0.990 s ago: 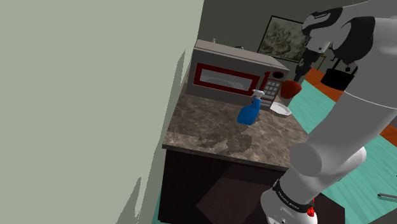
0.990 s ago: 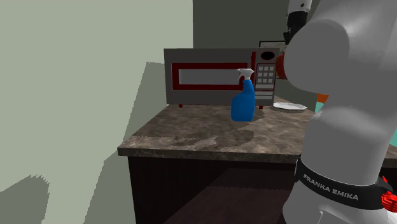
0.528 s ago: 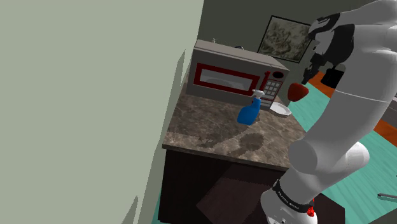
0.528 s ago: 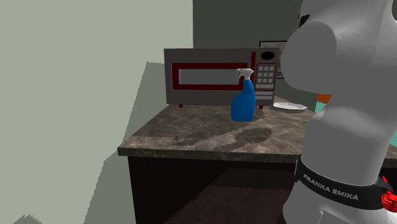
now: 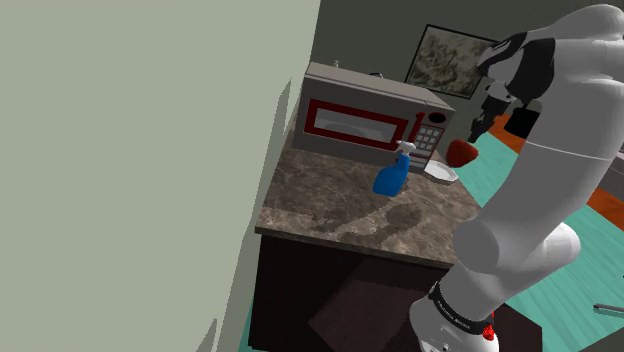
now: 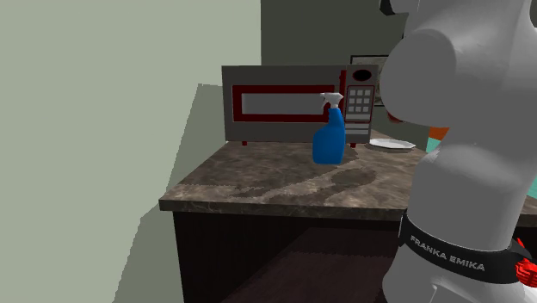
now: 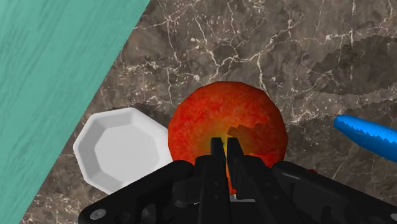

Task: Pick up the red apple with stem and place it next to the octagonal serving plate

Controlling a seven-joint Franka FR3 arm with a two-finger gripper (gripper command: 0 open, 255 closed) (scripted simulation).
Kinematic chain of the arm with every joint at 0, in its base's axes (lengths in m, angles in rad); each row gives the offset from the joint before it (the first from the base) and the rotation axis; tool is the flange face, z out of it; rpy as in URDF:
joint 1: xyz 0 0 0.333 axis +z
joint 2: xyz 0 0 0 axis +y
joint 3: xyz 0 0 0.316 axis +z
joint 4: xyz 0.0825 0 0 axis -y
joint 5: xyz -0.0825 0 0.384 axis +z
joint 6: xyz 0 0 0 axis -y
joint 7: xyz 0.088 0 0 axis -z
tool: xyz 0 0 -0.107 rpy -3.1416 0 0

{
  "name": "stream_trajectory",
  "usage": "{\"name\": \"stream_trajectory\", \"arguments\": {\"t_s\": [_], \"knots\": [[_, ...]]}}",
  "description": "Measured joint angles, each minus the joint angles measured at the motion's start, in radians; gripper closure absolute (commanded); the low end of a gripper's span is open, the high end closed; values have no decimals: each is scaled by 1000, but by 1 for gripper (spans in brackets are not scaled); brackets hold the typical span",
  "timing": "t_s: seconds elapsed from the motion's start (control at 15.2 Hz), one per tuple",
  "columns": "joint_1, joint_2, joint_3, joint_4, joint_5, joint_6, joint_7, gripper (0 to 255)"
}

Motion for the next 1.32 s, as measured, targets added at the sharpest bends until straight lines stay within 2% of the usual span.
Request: {"name": "stream_trajectory", "arguments": {"t_s": [1.32], "knots": [[-8, 71, 23, -191, 64, 243, -50, 255]]}}
